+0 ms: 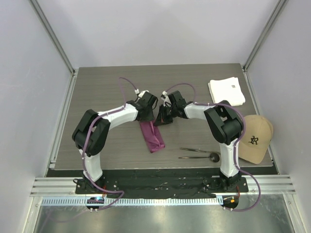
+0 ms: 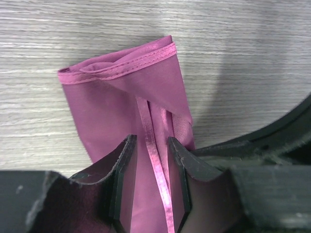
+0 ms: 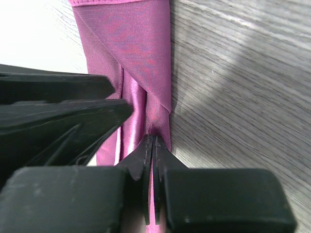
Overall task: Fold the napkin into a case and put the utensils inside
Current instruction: Smooth out the smaller rectangle-folded napkin at the center of the board.
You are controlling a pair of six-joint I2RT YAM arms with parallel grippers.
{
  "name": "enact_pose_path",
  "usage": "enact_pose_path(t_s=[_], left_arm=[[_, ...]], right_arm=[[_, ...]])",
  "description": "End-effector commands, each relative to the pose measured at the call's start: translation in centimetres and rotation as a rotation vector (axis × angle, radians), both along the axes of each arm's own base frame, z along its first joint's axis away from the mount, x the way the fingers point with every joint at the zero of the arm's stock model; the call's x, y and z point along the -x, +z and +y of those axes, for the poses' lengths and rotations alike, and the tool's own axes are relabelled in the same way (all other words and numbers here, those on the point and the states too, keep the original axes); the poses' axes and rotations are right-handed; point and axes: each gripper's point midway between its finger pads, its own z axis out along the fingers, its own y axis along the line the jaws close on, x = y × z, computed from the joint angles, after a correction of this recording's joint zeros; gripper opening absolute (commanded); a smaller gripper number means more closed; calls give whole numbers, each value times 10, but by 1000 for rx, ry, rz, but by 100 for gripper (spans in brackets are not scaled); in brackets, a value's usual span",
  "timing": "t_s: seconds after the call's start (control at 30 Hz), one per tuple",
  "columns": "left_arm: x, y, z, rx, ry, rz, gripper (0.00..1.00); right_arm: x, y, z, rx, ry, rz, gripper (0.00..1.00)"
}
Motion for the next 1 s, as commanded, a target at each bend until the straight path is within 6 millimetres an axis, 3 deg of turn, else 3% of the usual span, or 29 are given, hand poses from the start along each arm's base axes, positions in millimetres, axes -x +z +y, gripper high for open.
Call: enact_pose_path(t_s=[0.0, 0.23, 0.27, 0.33, 0.57, 0.97], left_arm=[[-6, -4, -5, 0, 4, 2, 34], [-6, -8, -1, -26, 11, -1, 28], [-6, -8, -3, -20, 6, 2, 22], [-7, -9, -5, -12, 2, 2, 20], [-9, 0, -11, 21, -5, -24, 0], [-12, 32, -27, 64, -23, -98, 0]], right_arm=[[-6, -2, 4, -3, 1, -21, 5], [-5, -4, 4, 2, -1, -19, 5], [-6, -4, 3, 2, -3, -18, 5], [-5, -8, 3, 6, -3, -12, 5], [-5, -13, 4, 15, 0, -5, 4], [0, -21, 2, 45, 3, 10, 2]])
